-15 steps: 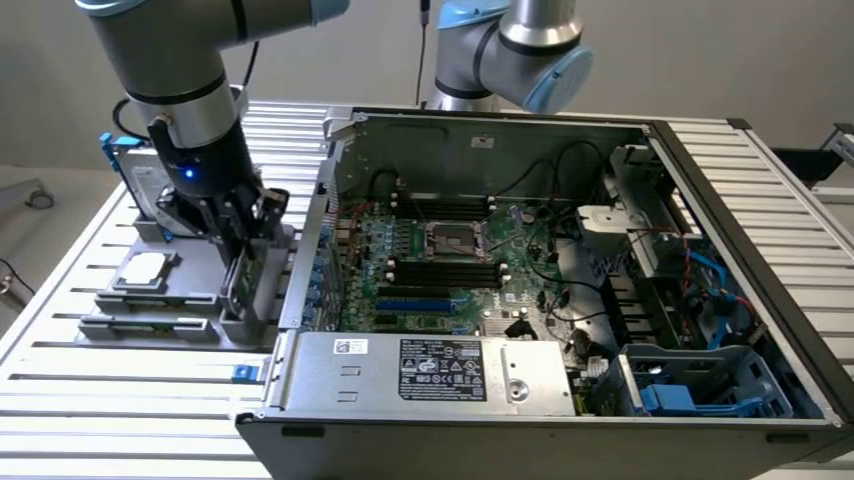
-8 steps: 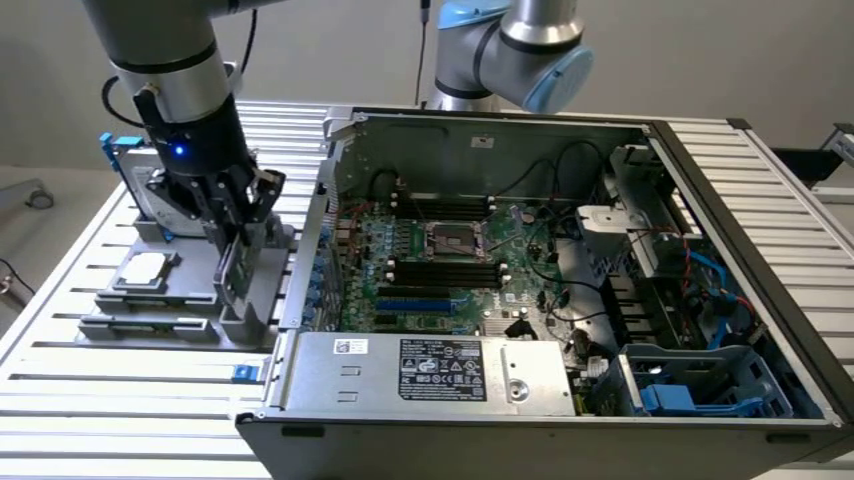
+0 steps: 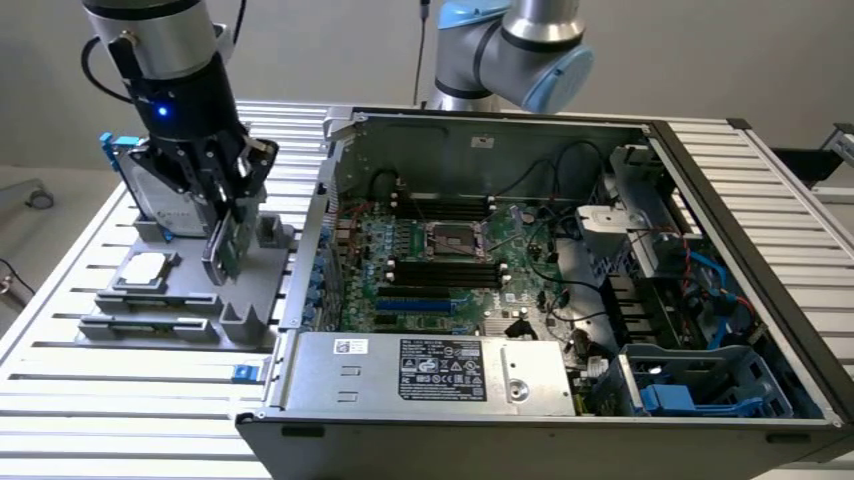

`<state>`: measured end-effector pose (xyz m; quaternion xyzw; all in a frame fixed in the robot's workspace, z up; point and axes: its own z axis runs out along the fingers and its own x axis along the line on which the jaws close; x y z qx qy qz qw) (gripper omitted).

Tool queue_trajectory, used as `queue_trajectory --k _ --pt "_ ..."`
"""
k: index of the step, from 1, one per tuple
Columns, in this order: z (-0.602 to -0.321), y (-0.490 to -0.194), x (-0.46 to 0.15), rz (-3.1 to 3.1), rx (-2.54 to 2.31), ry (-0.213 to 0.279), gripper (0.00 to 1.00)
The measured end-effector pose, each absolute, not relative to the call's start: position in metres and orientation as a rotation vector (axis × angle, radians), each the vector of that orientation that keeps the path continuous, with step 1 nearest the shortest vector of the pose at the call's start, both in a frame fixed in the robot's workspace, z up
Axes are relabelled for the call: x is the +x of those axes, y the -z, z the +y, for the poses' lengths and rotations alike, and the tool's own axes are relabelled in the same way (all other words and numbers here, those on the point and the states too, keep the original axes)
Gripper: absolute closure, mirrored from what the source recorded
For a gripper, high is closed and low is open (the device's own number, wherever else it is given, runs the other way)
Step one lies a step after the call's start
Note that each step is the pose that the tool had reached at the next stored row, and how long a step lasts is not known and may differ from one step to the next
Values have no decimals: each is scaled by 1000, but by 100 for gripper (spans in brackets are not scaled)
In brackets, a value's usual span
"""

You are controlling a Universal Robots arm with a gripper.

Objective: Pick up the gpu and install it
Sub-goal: 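Pick up the gpu and move the gpu toward the slot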

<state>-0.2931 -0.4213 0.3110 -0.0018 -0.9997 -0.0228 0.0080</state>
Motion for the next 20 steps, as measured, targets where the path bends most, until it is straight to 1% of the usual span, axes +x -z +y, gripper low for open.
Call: queue_trajectory --k 12,20 --pt "-421 -366 -280 -3124 -6 71 73" --pt "-421 -402 -246 -3120 -6 71 73"
